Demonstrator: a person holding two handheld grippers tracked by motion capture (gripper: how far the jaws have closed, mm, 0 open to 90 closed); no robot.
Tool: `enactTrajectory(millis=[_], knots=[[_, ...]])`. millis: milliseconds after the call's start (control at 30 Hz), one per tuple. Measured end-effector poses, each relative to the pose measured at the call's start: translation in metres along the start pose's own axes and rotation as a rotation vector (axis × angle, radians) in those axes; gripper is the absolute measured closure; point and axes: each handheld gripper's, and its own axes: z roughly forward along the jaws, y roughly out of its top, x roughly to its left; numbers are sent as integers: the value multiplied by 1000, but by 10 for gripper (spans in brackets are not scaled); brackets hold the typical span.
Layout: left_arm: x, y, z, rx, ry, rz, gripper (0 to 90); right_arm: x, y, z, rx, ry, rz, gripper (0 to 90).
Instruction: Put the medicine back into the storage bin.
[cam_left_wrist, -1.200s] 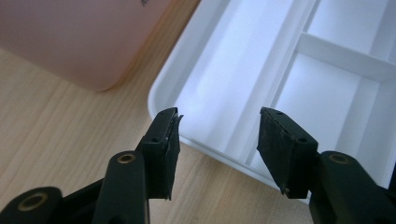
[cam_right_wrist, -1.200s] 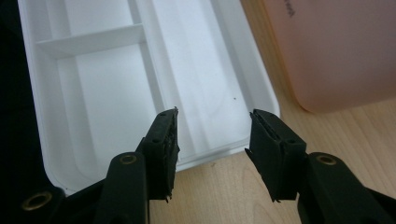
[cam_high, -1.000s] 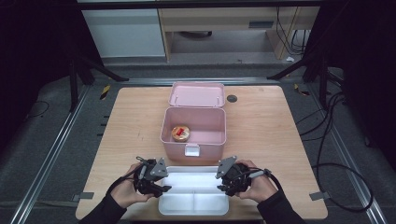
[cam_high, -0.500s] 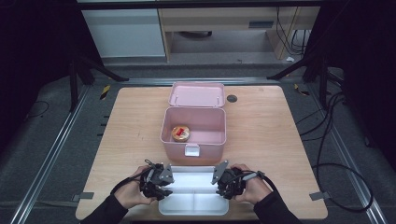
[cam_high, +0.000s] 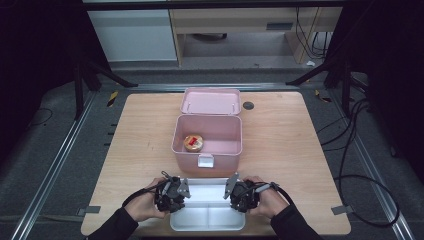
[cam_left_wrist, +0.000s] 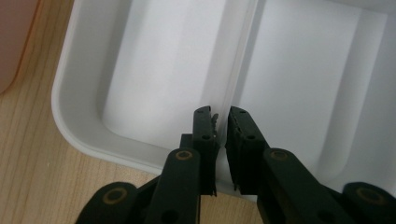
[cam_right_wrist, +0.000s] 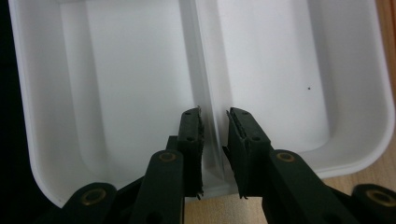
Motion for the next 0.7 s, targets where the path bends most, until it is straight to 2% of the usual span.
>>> enactTrajectory(millis=[200, 367, 567, 700], knots=[[3, 2, 1, 18, -29, 19, 832, -4, 2, 0, 22, 24, 14, 824], [6, 5, 1, 47, -45, 67, 848, -6, 4, 0, 34, 34, 17, 851], [7, 5, 0, 38, -68, 67, 856, -6, 4, 0, 46, 53, 10, 860], [4, 6, -7, 36, -63, 85, 862, -5, 5, -3, 49, 49, 3, 861]])
